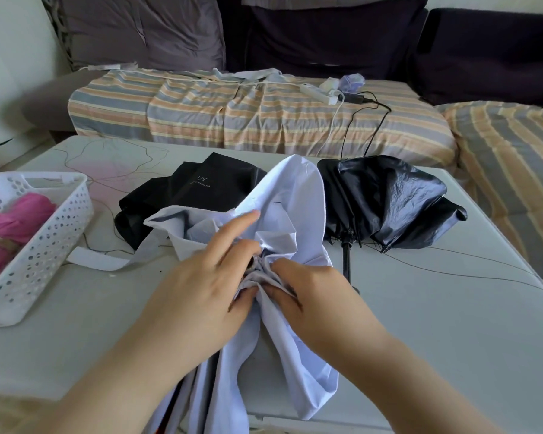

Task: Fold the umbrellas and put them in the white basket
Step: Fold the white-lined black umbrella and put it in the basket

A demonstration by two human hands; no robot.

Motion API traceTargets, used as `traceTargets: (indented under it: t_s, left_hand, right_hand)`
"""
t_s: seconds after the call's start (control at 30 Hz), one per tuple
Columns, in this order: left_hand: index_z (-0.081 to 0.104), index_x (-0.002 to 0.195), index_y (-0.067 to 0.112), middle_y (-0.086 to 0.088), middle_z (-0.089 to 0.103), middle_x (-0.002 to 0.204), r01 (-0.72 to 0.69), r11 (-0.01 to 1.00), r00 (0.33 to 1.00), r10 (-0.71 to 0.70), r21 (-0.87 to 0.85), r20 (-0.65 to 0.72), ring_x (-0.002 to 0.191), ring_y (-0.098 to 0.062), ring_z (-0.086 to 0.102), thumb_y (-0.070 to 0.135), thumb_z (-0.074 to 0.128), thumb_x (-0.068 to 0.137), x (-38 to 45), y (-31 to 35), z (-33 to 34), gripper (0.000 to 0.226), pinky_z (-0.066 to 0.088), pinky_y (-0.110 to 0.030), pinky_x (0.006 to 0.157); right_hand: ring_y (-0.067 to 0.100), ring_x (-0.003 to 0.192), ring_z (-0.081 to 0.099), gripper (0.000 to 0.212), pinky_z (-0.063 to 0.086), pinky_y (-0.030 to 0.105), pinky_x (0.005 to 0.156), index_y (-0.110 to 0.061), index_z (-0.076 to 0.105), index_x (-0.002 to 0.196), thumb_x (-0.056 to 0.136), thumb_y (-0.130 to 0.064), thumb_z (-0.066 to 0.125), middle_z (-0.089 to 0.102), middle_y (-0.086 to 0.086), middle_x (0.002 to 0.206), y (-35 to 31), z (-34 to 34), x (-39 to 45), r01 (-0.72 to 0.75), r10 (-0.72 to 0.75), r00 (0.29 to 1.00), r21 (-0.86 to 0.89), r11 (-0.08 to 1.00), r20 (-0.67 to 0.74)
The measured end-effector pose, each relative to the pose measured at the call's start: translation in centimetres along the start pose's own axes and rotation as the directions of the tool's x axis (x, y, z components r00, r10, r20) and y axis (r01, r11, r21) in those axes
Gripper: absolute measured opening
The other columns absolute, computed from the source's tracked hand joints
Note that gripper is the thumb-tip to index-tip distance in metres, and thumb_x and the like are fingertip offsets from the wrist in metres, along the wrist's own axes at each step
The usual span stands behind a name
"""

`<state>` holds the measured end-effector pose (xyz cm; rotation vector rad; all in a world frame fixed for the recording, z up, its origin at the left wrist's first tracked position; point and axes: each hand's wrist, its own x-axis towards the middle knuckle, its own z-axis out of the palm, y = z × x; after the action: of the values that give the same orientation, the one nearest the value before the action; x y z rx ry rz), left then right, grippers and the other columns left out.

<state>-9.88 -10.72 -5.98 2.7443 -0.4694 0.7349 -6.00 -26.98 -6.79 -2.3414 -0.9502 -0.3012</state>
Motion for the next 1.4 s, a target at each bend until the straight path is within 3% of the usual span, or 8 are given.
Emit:
traceTargets:
  t_s: [0.2, 0.37, 0.57, 0.73, 0.93, 1.1, 1.2, 1.4]
  left_hand:
    - [0.041, 0.131, 0.035, 0.019, 0.048, 0.122, 0.069, 0.985, 0.997, -0.064, -0.160, 0.041, 0.072, -0.012, 0.065, 0.039, 0.047, 0.078, -0.2, -0.6, 0.5, 0.053, 0.052, -0.029, 0.051]
    - [0.042, 0.129, 0.039, 0.009, 0.058, 0.109, 0.066, 0.982, 0.997, -0.057, -0.178, 0.058, 0.070, -0.018, 0.066, 0.041, 0.043, 0.079, -0.2, -0.9, 0.3, 0.050, 0.054, -0.034, 0.048]
    - [0.047, 0.119, 0.036, 0.000, 0.058, 0.091, 0.009, 0.998, 0.998, -0.006, -0.059, 0.057, 0.050, -0.019, 0.056, 0.029, 0.040, 0.081, 0.0, -0.9, 0.5, 0.039, 0.045, -0.028, 0.035]
    - [0.049, 0.109, 0.034, 0.004, 0.053, 0.089, 0.096, 0.985, 0.995, -0.089, -0.144, 0.053, 0.051, -0.017, 0.054, 0.035, 0.037, 0.082, -0.2, -1.1, 0.7, 0.029, 0.048, -0.035, 0.040]
    - [0.052, 0.100, 0.032, 0.003, 0.058, 0.082, 0.104, 0.986, 0.994, -0.105, -0.130, 0.001, 0.052, -0.011, 0.049, 0.032, 0.040, 0.078, 0.1, -1.3, 0.8, 0.025, 0.046, -0.029, 0.040]
    - [0.069, 0.095, 0.016, -0.005, 0.064, 0.079, 0.130, 0.991, 0.983, -0.133, -0.032, -0.129, 0.064, -0.017, 0.058, 0.026, 0.045, 0.077, 0.3, -2.3, -0.6, 0.031, 0.046, -0.024, 0.048]
    - [0.071, 0.091, 0.012, -0.006, 0.063, 0.074, 0.167, 0.986, 0.969, -0.159, 0.027, -0.191, 0.062, -0.015, 0.049, 0.016, 0.060, 0.072, 0.2, -2.4, -1.1, 0.022, 0.041, -0.022, 0.048]
    - [0.071, 0.086, 0.010, -0.008, 0.061, 0.064, 0.207, 0.977, 0.971, -0.198, 0.053, -0.136, 0.047, -0.029, 0.058, 0.016, 0.063, 0.064, 0.0, -1.9, -0.2, 0.025, 0.046, -0.031, 0.043]
  right_hand:
    - [0.015, 0.055, 0.036, 0.019, 0.023, 0.013, 0.039, -0.031, 0.034, 0.074, 0.086, -0.032, 0.048, 0.027, -0.016, 0.048, 0.5, -0.3, -0.2, -0.057, 0.056, 0.997, 0.020, 0.998, 0.059]
    - [0.014, 0.054, 0.043, 0.025, 0.033, 0.022, 0.048, -0.025, 0.054, 0.080, 0.090, -0.048, 0.054, 0.049, -0.006, 0.058, 0.5, -0.7, -0.2, -0.164, 0.166, 0.985, -0.030, 0.986, 0.051]
    - [0.020, 0.049, 0.031, 0.012, 0.024, 0.027, 0.042, -0.016, 0.049, 0.067, 0.074, -0.015, 0.040, 0.035, -0.006, 0.049, 0.9, -1.1, 0.0, -0.162, 0.161, 0.987, -0.054, 0.985, -0.020]
    - [0.005, 0.061, 0.053, 0.022, 0.041, 0.019, 0.055, -0.024, 0.069, 0.095, 0.090, -0.023, 0.048, 0.057, -0.015, 0.059, 2.1, -1.9, 0.0, -0.176, 0.188, 0.975, 0.107, 0.979, -0.119]
    - [0.013, 0.081, 0.058, 0.041, 0.042, 0.018, 0.062, -0.028, 0.051, 0.122, 0.085, -0.039, 0.065, 0.063, -0.008, 0.100, 3.6, -2.0, -0.6, -0.339, 0.362, 0.899, -0.131, 0.932, 0.245]
    - [0.005, 0.083, 0.062, 0.020, 0.050, 0.020, 0.075, -0.024, 0.063, 0.094, 0.079, -0.032, 0.074, 0.062, -0.014, 0.093, 4.1, -3.5, -0.5, -0.286, 0.303, 0.945, 0.132, 0.949, -0.128]
    - [-0.002, 0.083, 0.061, 0.023, 0.050, 0.013, 0.073, -0.032, 0.064, 0.089, 0.073, -0.049, 0.068, 0.065, -0.017, 0.085, 2.0, -3.4, -0.5, -0.208, 0.200, 0.978, 0.257, 0.944, 0.058]
    - [0.012, 0.062, 0.043, 0.020, 0.026, 0.019, 0.047, -0.025, 0.041, 0.080, 0.098, -0.033, 0.046, 0.041, -0.010, 0.066, 0.0, 0.2, -0.5, -0.126, 0.161, 0.917, -0.119, 0.985, 0.365]
